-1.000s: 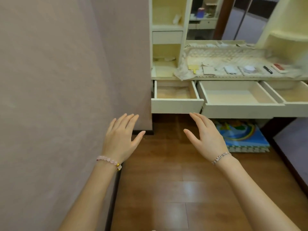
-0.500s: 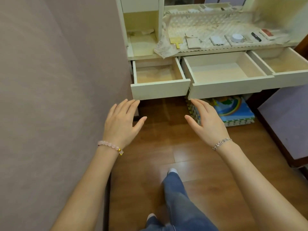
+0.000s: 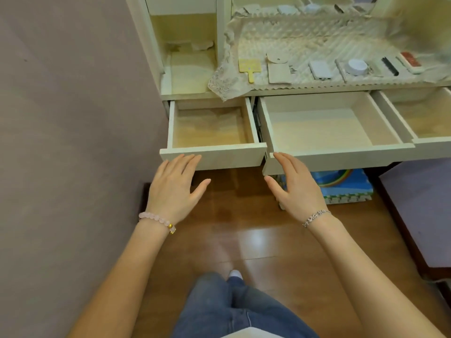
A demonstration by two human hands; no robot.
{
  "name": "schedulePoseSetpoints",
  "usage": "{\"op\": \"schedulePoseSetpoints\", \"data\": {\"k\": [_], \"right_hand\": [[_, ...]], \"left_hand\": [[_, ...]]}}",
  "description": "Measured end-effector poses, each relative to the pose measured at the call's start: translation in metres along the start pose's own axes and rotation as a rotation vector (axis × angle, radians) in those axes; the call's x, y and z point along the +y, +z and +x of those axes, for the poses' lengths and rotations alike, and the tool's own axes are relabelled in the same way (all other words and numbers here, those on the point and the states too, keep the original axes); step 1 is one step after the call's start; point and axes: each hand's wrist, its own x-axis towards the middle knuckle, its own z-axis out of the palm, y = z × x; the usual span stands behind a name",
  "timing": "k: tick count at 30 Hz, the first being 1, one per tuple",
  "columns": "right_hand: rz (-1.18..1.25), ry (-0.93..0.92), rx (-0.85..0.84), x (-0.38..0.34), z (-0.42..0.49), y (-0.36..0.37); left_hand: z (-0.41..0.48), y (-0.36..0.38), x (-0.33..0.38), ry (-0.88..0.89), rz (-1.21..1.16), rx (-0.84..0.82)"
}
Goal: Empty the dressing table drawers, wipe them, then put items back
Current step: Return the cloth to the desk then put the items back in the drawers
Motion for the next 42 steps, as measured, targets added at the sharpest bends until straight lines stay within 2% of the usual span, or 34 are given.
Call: {"op": "schedulePoseSetpoints", "data": {"k": [24, 34, 42], "right_hand": [[-0.007, 0.167, -0.061, 0.095, 0.278, 0.021], [-0.022, 0.197, -0.056, 0.127, 0.342, 0.026], [0.004, 0.175, -0.075, 0.164, 0.382, 0.022]], "left_hand": [[0.305, 0.103, -0.035, 0.047, -0.049, -0.193], [0.372, 0.135, -0.03, 0.058, -0.077, -0.188], [0.427, 0.158, 0.005, 0.017, -0.152, -0.176]]}}
